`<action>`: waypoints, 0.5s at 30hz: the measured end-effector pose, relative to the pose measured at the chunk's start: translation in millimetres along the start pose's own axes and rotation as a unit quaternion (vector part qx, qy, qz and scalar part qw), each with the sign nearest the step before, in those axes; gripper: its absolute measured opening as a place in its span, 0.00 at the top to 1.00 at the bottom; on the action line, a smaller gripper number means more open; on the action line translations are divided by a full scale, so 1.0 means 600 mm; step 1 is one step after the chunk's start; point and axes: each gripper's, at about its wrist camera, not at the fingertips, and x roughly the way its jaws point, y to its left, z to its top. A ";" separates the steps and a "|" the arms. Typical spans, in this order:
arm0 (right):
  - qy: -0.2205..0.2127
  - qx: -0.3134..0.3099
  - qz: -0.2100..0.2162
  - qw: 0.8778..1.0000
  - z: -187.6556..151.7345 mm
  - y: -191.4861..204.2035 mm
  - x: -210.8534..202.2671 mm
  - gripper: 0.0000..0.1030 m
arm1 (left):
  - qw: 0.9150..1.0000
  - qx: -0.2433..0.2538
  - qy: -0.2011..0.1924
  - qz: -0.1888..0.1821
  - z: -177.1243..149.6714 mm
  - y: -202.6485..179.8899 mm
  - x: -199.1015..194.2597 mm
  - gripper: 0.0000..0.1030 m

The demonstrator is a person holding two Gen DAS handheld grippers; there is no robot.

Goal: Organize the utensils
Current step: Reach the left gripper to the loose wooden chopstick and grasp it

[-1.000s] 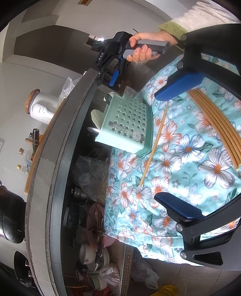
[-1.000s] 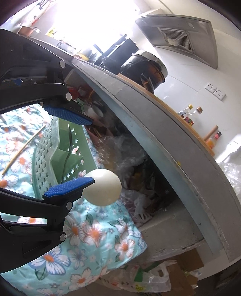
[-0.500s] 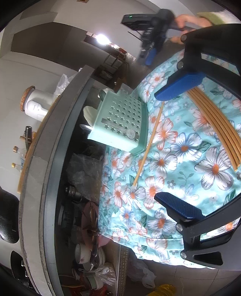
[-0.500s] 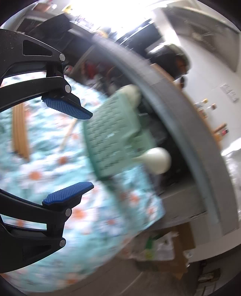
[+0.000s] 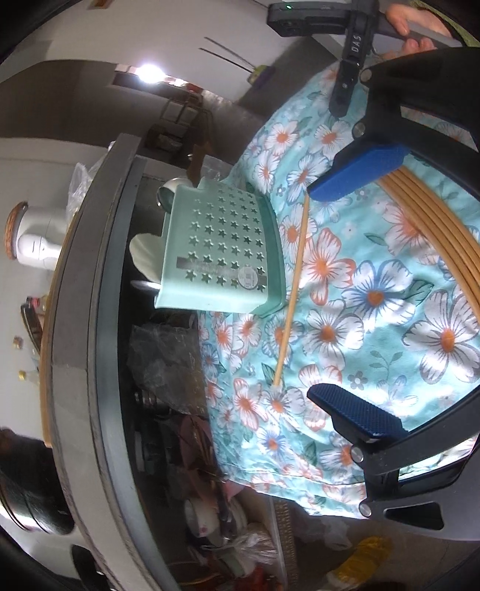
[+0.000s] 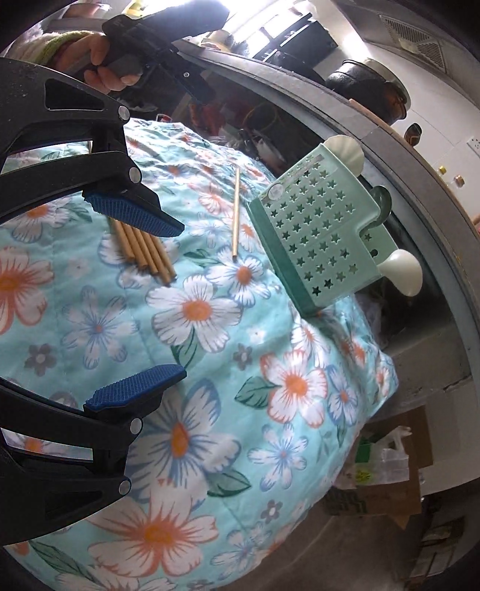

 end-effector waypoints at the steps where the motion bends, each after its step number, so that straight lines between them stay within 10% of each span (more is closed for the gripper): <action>1: 0.000 0.000 0.001 1.000 -0.001 -0.001 0.001 0.34 | 1.000 0.019 0.001 0.003 0.002 -0.007 0.004 0.06; 7: 0.001 0.005 0.010 1.000 -0.001 -0.010 0.004 0.34 | 0.985 0.173 -0.005 0.017 0.012 -0.054 0.031 0.08; 15: 0.003 0.007 0.016 1.000 0.002 -0.014 0.002 0.34 | 0.942 0.320 0.038 -0.092 0.009 -0.120 0.089 0.31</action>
